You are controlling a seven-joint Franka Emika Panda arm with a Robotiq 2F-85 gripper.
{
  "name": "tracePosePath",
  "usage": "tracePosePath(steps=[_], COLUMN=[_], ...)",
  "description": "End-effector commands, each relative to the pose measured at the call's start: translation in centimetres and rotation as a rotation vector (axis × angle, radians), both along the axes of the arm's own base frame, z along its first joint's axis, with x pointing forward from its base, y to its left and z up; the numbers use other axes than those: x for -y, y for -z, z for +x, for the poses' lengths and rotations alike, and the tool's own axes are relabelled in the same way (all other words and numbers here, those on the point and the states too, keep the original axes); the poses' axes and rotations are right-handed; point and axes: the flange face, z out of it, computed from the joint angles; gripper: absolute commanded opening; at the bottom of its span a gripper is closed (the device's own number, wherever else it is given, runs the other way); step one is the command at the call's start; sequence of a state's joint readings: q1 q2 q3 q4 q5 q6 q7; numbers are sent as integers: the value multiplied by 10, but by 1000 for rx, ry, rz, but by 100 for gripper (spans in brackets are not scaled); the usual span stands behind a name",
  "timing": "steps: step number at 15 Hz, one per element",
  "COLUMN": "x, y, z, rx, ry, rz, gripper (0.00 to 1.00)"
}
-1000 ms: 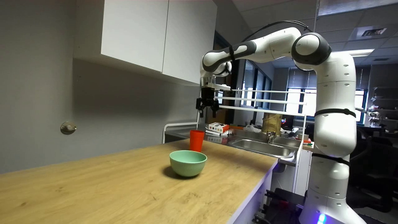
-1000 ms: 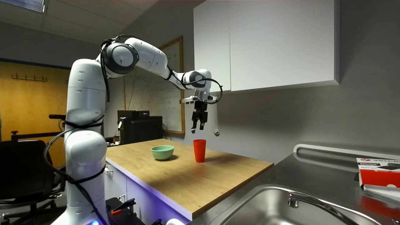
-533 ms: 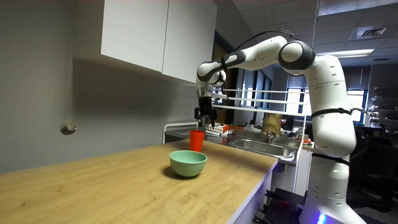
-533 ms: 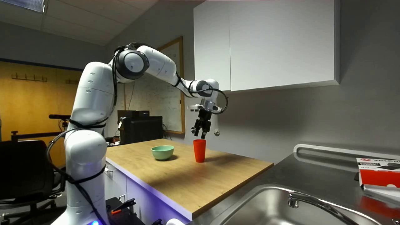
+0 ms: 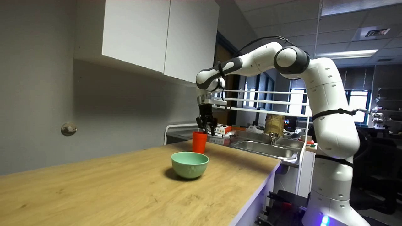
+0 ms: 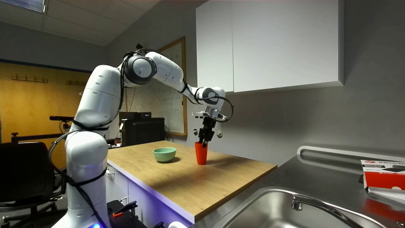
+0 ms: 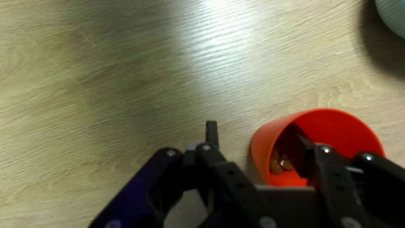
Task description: Pour the contents in the orange cup into light-green bowl
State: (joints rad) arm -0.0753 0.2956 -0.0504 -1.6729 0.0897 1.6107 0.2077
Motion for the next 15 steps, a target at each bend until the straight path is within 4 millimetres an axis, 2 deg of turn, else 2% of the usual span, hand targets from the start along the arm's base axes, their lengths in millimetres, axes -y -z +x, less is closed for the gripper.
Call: tracePosePath(steps=[1,4,5,12,15], x=[3,3,3,4,-7], y=[-5,-4,-3,-4,-23], z=[7,9,10,14,10], rx=[-10,-11,-9,-3,4], ry=[-10,-10,-8,4,2], rz=[33,43,48,78,44], gripper=[27,5,2,1,1])
